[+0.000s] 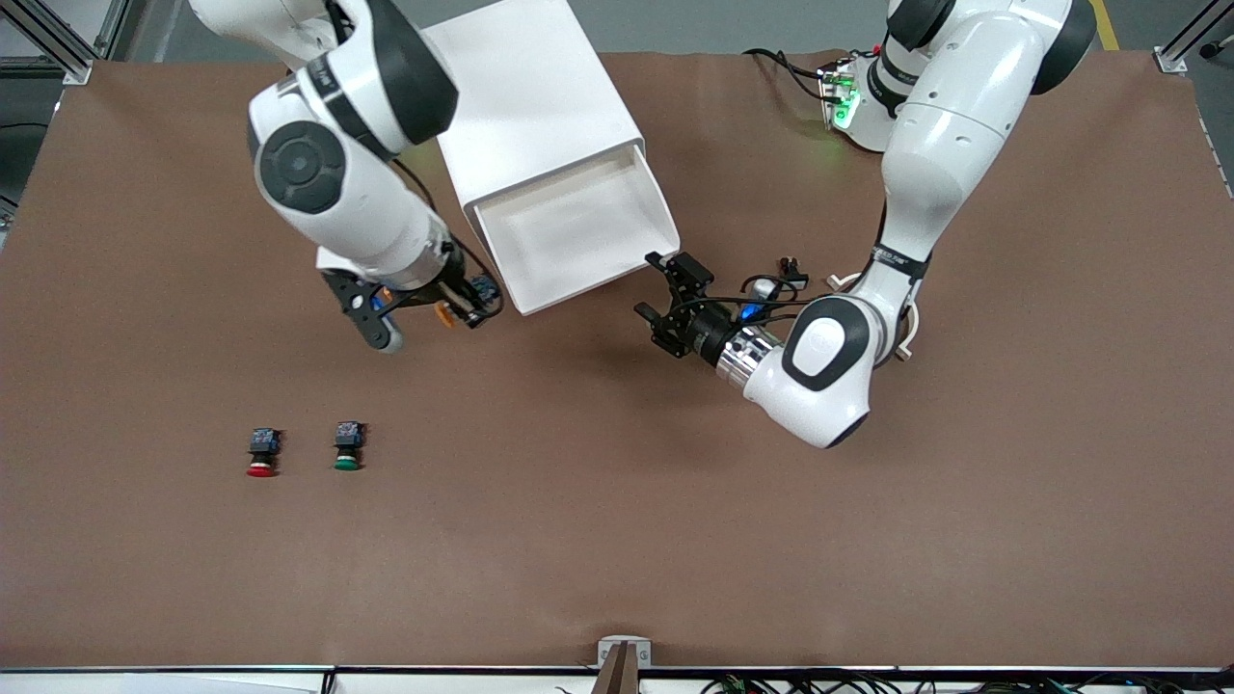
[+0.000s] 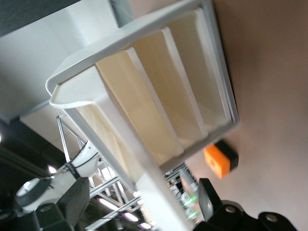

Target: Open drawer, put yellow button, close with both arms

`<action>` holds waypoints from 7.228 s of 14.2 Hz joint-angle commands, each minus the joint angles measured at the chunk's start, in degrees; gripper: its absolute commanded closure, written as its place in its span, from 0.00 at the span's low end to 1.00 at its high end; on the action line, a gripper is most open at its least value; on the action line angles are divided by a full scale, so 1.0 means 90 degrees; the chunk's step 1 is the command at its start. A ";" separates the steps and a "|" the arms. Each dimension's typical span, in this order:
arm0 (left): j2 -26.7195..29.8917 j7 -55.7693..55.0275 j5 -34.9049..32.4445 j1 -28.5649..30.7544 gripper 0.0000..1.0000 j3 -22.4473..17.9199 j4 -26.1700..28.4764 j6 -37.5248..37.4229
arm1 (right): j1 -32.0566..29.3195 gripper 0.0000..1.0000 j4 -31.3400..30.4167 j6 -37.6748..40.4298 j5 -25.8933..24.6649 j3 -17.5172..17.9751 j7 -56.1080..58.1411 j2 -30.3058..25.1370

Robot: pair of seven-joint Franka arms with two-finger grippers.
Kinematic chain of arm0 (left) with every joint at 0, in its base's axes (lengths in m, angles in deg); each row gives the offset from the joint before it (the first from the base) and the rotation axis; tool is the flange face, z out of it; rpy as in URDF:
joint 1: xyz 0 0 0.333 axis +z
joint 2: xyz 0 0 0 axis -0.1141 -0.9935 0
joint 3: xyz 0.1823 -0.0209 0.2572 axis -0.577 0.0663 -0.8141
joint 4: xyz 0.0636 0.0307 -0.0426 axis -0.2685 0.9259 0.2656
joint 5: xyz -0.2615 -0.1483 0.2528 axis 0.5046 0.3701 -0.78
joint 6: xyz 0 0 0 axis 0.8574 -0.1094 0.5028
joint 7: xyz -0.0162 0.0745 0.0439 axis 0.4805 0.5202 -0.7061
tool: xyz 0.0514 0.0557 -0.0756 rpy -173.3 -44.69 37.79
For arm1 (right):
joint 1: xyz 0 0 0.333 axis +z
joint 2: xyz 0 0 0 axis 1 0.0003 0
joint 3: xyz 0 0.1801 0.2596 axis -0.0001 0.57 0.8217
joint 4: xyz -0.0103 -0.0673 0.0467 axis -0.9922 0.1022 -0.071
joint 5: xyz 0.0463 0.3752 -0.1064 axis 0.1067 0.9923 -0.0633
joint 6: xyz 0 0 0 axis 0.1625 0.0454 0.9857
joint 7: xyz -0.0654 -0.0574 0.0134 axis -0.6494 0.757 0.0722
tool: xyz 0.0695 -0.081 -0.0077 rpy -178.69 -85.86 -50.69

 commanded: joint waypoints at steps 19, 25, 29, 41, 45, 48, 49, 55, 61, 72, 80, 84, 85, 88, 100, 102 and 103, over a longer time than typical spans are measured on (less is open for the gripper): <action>0.1041 0.6704 -0.4334 0.0299 0.01 -0.0366 -0.0904 0.1228 | 0.1458 0.01 -0.1126 -0.1568 0.0029 -0.0087 -0.2622 0.0053; 0.1061 0.6685 -0.4442 0.0211 0.00 -0.0346 -0.0894 0.1425 | 0.0746 0.00 -0.0483 -0.1092 0.0000 -0.0292 -0.1503 -0.0064; 0.1188 0.6646 -0.5816 -0.0315 0.00 -0.0288 -0.0845 0.1951 | -0.0229 0.00 -0.0179 -0.0485 -0.0010 -0.0370 0.0644 -0.0269; 0.1237 0.5416 -0.6776 -0.1820 0.01 -0.0298 -0.0699 0.2352 | -0.3111 0.00 -0.0179 0.0394 -0.0146 -0.0390 0.7852 -0.0786; 0.1121 0.5035 -0.6845 -0.2249 0.00 -0.0288 -0.0572 0.2441 | -0.3649 0.00 -0.0150 0.0385 -0.0468 -0.0380 0.9601 -0.0835; 0.1100 0.4830 -0.6835 -0.2523 0.00 -0.0288 -0.0484 0.2441 | -0.3738 0.00 -0.0140 0.0365 -0.0829 -0.0380 1.0190 -0.1020; 0.1110 0.4762 -0.6806 -0.2582 0.00 -0.0278 -0.0484 0.2441 | -0.3738 0.00 -0.0149 0.0375 -0.0927 -0.0380 1.0201 -0.1098; 0.1100 0.4225 -0.6737 -0.3002 0.00 -0.0210 -0.0416 0.2431 | -0.3826 0.00 -0.0091 0.0638 -0.0958 -0.0380 1.0094 -0.1275; 0.1081 0.3873 -0.5899 -0.3344 0.00 -0.0210 -0.0259 0.2421 | -0.3845 0.00 0.0494 0.0881 -0.0948 -0.0370 1.0132 -0.1197; 0.1081 0.3794 -0.4384 -0.3510 0.00 -0.0200 0.0140 0.2392 | -0.3806 0.00 0.0827 0.1146 -0.0977 -0.0351 1.0171 -0.1187; 0.1062 0.3901 -0.3739 -0.3452 0.00 -0.0200 0.0278 0.2392 | -0.3757 0.00 0.0544 0.1556 -0.1035 -0.0331 1.0113 -0.1245; 0.1139 0.4164 -0.3876 -0.3335 0.00 -0.0248 0.0268 0.2382 | -0.3679 0.00 0.0300 0.1547 -0.1055 -0.0331 1.0113 -0.1382; 0.1188 0.4300 -0.3953 -0.3209 0.00 -0.0259 0.0249 0.2382 | -0.3679 0.00 0.0300 0.1547 -0.1055 -0.0322 1.0113 -0.1382; 0.1587 0.4399 -0.4363 -0.2711 0.00 -0.0278 0.0209 0.2382 | -0.3669 0.00 0.0251 0.1547 -0.1055 -0.0322 1.0113 -0.1382; 0.3365 0.7813 -0.5673 0.0394 0.01 -0.0288 -0.0074 0.0071 | -0.3679 0.00 0.0339 0.1488 -0.1045 -0.0322 1.0152 -0.1324; 0.3677 0.8683 -0.6003 0.0920 0.01 -0.0201 0.0091 -0.0273 | -0.3679 0.00 0.0349 0.1488 -0.1045 -0.0322 1.0152 -0.1333; 0.3862 0.9131 -0.6034 0.1204 0.01 -0.0113 0.0256 -0.0313 | -0.3679 0.00 0.0339 0.1488 -0.1045 -0.0322 1.0152 -0.1324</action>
